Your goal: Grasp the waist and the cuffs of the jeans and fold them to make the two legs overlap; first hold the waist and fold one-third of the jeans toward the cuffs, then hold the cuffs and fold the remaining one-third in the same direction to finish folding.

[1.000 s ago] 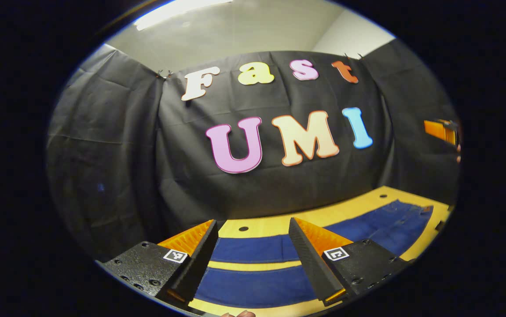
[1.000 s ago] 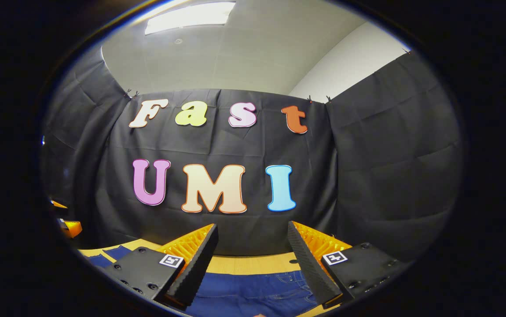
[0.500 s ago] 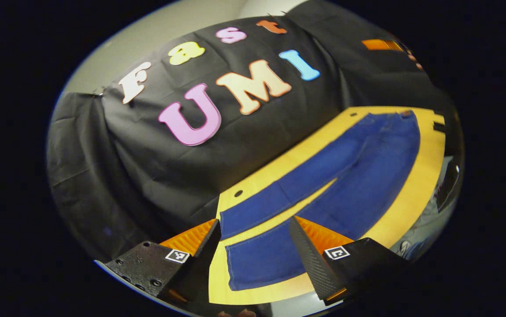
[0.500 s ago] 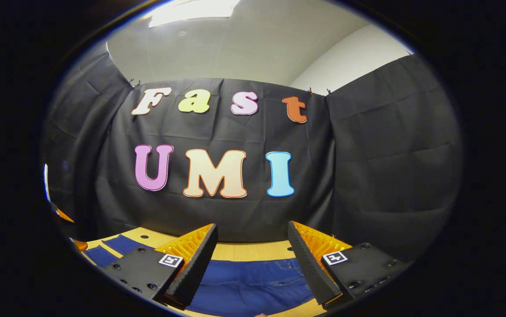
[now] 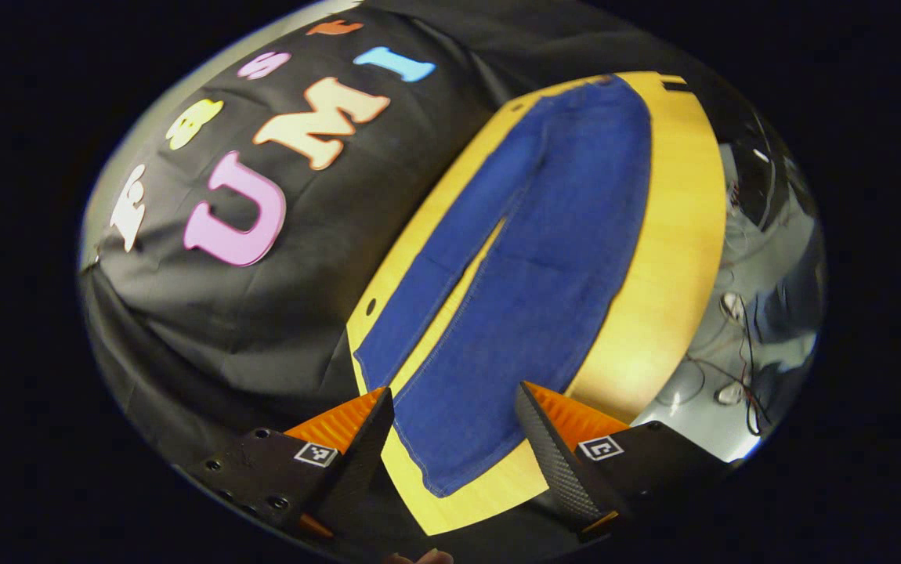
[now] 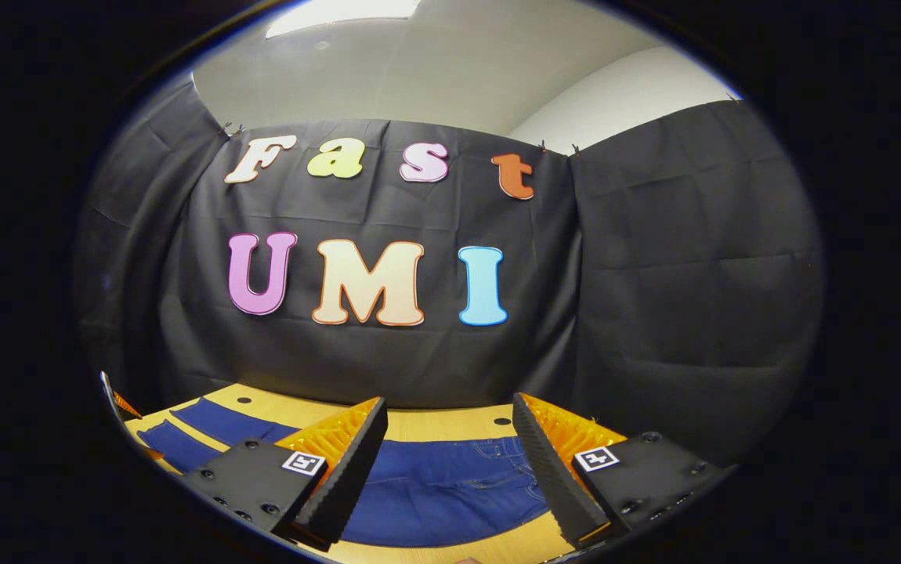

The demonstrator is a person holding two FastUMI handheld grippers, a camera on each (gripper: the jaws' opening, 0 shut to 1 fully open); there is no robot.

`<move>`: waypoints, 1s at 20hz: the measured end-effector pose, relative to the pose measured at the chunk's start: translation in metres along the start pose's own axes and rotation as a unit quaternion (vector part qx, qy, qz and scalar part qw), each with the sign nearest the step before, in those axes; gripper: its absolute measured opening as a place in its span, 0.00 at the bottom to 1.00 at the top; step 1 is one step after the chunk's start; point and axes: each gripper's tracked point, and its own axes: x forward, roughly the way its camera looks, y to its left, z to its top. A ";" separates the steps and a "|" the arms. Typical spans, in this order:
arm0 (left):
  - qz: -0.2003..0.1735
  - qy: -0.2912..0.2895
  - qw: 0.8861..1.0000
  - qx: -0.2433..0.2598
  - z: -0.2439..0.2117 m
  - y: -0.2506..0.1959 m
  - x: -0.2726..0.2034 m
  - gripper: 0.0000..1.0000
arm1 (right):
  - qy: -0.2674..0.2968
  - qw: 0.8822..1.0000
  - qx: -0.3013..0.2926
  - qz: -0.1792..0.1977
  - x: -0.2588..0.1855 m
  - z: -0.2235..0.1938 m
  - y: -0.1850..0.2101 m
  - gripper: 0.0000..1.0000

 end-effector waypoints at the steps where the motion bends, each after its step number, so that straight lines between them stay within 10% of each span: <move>1: -0.010 0.011 1.000 0.018 -0.010 -0.003 0.002 0.95 | 0.002 1.000 -0.001 -0.004 -0.002 -0.002 -0.003 1.00; 19: -0.100 0.045 0.983 0.146 -0.041 -0.026 0.076 0.85 | 0.015 0.997 -0.027 -0.072 -0.025 -0.009 -0.052 0.99; 20: -0.113 0.050 0.983 0.137 -0.047 -0.033 0.078 0.68 | 0.017 0.997 -0.028 -0.072 -0.023 -0.011 -0.051 1.00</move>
